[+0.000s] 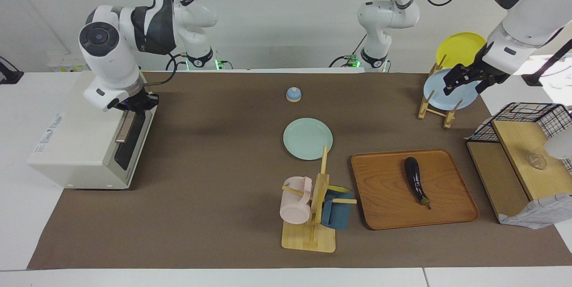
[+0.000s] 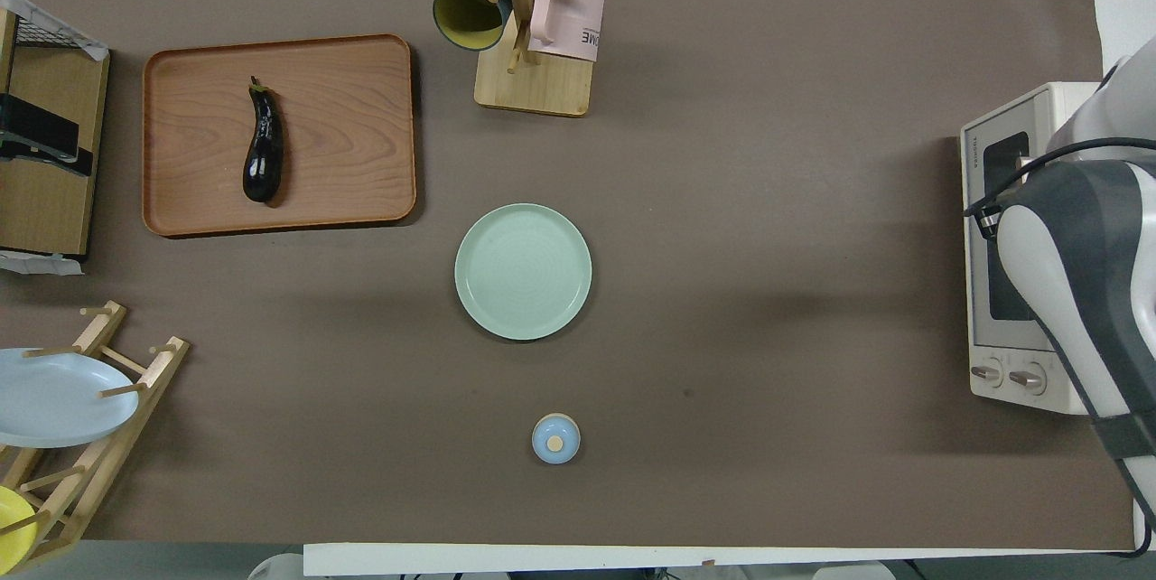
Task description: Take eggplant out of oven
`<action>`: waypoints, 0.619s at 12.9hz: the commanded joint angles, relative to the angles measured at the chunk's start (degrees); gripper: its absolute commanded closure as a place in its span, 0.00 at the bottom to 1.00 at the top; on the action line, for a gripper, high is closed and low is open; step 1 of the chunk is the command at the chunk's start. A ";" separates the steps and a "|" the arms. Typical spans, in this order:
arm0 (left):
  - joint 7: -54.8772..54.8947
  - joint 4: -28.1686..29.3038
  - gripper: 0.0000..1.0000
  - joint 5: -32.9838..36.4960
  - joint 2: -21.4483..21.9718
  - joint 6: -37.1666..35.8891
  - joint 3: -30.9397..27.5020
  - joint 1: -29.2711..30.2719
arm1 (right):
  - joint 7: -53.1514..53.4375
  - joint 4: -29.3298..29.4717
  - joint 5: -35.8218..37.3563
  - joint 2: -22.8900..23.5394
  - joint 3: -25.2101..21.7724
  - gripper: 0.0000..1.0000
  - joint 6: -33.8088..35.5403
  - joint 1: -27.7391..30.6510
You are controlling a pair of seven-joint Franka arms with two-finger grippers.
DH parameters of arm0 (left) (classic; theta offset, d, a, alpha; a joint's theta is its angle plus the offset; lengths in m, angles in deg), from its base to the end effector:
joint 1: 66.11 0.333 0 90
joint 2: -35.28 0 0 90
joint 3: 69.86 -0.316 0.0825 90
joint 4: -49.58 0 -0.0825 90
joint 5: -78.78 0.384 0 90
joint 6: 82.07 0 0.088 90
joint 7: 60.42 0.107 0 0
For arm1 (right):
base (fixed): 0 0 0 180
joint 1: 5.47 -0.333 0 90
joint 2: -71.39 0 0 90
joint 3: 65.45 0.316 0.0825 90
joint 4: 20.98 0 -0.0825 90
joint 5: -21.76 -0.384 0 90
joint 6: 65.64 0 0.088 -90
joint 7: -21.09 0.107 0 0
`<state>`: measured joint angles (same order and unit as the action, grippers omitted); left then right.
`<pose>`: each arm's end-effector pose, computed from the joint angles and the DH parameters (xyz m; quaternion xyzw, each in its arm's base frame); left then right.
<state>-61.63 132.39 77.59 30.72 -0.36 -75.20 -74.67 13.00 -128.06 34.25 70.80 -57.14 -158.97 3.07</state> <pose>0.5629 -0.0365 0.6265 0.9986 -0.0185 -0.0494 0.0047 0.5328 -0.0239 0.4980 0.9838 0.0863 -0.1215 0.0993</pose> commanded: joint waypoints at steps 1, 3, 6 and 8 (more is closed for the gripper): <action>0.33 0.78 0.00 0.49 0.78 -0.06 0.06 0.30 | -2.63 -1.29 -0.98 -1.52 0.12 0.88 0.52 1.39; 0.50 0.78 0.00 0.49 0.87 -0.33 0.15 0.39 | -2.20 0.11 -6.91 -2.30 0.04 0.88 1.22 1.48; 0.68 0.60 0.00 0.49 1.13 -0.33 0.15 0.30 | 1.99 9.50 -14.33 -2.84 0.65 0.86 7.01 0.69; 0.68 0.60 0.00 0.40 1.40 -0.42 0.15 0.30 | 9.63 11.28 -19.59 -2.49 1.88 0.86 7.11 -1.23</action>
<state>-61.63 132.37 77.59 30.89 -0.40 -75.22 -74.65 16.89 -118.98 18.04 67.60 -56.41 -152.94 2.96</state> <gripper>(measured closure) 0.000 0.859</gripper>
